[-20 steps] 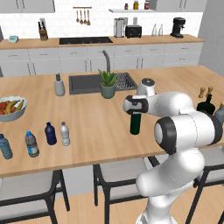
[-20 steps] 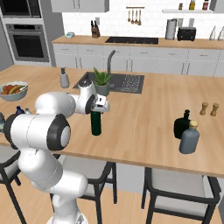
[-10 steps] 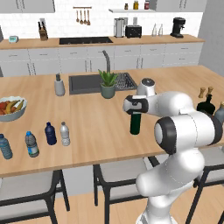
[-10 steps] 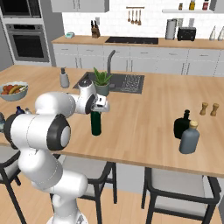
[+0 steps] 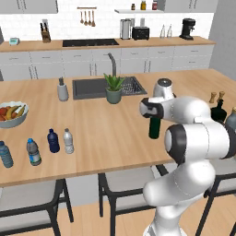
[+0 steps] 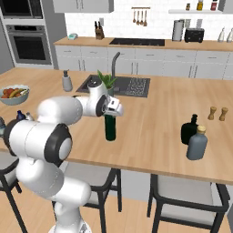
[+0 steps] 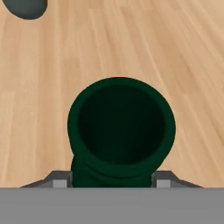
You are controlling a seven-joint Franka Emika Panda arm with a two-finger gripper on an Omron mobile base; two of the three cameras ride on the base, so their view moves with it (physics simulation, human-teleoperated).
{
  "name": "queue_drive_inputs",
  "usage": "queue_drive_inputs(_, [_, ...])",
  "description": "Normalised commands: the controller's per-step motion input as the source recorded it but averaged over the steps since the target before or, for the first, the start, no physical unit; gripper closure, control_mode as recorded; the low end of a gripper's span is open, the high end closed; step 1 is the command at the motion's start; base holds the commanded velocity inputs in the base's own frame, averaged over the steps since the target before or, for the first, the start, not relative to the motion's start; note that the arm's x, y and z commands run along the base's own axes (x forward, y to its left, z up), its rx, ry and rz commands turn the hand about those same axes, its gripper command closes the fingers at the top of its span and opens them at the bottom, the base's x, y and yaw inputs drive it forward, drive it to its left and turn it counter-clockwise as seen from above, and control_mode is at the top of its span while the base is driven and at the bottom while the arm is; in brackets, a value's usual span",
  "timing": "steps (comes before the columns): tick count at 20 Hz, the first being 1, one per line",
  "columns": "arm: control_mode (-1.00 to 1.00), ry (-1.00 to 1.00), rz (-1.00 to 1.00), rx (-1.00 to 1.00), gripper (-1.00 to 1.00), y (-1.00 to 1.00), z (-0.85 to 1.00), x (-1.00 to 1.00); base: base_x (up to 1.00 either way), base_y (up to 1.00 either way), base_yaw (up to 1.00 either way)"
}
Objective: Move the plastic bottles in the middle to the plastics group, and the glass bottles in the middle to the glass group.
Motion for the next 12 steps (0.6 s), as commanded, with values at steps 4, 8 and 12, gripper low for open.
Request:
queue_drive_inputs(4, [-1.00,0.05,-0.35,0.00,1.00,-0.98,0.05,0.00,0.00,0.00,0.00])
queue_drive_inputs(8, [-1.00,0.04,-0.38,0.00,1.00,-1.00,0.00,0.00,0.00,0.00,0.00])
queue_drive_inputs(12, [-1.00,0.00,-0.38,0.00,1.00,-1.00,0.01,0.00,0.00,0.00,0.00])
